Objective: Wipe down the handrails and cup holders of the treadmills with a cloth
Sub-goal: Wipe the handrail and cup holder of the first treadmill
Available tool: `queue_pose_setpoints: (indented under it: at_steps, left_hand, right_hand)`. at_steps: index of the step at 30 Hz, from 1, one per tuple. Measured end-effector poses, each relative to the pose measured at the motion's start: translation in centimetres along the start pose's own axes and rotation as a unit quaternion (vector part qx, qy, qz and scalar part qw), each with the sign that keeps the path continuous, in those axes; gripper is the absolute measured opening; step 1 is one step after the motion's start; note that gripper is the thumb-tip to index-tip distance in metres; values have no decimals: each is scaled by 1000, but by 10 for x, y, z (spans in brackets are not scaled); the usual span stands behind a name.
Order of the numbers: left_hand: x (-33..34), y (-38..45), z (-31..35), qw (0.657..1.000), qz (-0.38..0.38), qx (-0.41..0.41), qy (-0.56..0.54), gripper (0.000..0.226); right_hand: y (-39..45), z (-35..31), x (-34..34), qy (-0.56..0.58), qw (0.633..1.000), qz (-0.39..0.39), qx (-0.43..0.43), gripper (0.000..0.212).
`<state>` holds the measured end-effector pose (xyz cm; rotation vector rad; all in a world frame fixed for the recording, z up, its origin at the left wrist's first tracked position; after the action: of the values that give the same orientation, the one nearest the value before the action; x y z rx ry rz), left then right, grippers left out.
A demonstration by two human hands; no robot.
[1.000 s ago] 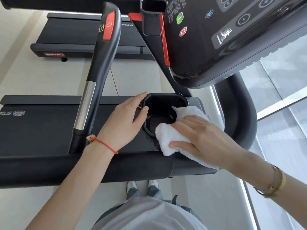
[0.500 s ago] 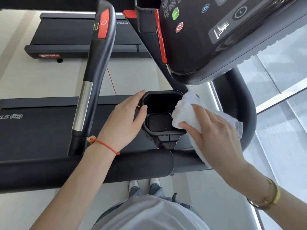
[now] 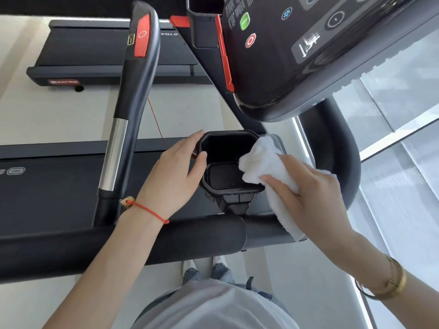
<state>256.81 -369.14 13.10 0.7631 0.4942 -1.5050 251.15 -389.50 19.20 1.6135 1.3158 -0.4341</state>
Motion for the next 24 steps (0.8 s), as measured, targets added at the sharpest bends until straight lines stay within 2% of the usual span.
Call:
queue_pose_setpoints:
  at_steps: [4, 9, 11, 13, 16, 17, 20, 24]
  left_hand:
    - [0, 0, 0, 1000, 0, 2, 5, 48]
    - [1, 0, 1, 1000, -5, 3, 9, 48]
    - [2, 0, 1, 1000, -7, 0, 13, 48]
    - [2, 0, 1, 1000, -11, -1, 13, 48]
    - [1, -1, 2, 1000, -12, -3, 6, 49]
    - [0, -1, 2, 1000, -11, -3, 7, 49]
    - [1, 0, 3, 1000, -10, 0, 14, 49]
    - [2, -1, 3, 1000, -11, -3, 18, 49]
  right_hand:
    - [11, 0, -18, 9, 999, 41, 25, 32]
    - [19, -5, -69, -91, 982, 159, 33, 34]
    - [21, -8, -74, -126, 978, 164, 32, 36]
    - [23, -6, -50, -137, 985, 94, 53, 40]
    - [13, 10, 16, -128, 979, -83, 136, 45]
    - [9, 11, 32, -127, 976, -118, 134, 46]
    - [11, 13, 53, -89, 978, -145, 121, 39]
    - [32, 32, 76, -66, 960, -202, 183, 34]
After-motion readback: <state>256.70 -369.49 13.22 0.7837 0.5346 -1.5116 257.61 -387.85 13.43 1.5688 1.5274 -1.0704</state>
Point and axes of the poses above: each hand's wrist, its own y-axis towards the middle knuckle, its own x-axis out of the palm, z = x × y, the point moved 10 cm from there along y, towards the middle knuckle, and after that the axes turned 6 degrees about z, right-handed, at the moved point
